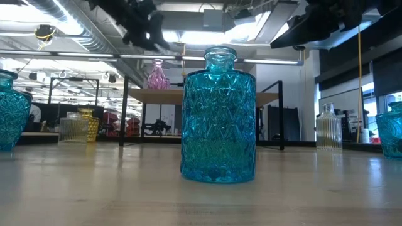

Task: Sort vases onto shelf
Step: Put the violet flower vase on the shelf aligned with the other violet flower vase

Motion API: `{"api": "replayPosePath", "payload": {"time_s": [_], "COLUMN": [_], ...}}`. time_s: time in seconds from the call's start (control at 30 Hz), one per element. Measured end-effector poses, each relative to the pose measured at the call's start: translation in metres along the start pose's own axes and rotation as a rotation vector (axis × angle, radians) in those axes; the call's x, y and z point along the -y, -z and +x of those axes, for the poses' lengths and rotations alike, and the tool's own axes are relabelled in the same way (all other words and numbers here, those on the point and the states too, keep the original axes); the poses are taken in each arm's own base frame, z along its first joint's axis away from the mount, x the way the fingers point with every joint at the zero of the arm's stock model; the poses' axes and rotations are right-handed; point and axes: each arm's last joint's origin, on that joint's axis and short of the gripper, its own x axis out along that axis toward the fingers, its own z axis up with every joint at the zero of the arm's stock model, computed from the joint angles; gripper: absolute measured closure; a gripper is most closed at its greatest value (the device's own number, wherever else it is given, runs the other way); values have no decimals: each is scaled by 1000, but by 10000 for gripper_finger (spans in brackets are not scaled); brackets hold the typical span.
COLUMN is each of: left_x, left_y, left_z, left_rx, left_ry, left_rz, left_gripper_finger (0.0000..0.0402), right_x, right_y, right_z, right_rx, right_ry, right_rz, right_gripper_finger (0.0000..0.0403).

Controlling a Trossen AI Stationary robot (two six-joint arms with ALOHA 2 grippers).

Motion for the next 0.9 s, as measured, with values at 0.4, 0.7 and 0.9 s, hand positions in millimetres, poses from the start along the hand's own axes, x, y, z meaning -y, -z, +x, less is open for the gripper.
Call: {"api": "replayPosePath", "payload": {"time_s": [0.4,0.7,0.9], "left_x": [50,104,138], "left_y": [0,15,30], "left_z": [-36,-50,-53], "left_rx": [12,-37,-80], "left_ry": [286,477,568], "left_rz": [83,191,241], "left_gripper_finger": [133,133,133], "right_x": [0,-1,-3], "right_y": [1,-5,-7], "right_z": [0,0,0], "right_rx": [-6,71,86], "right_ry": [-1,-76,-139], "right_rz": [16,26,154], "right_gripper_finger": [260,260,260]}}
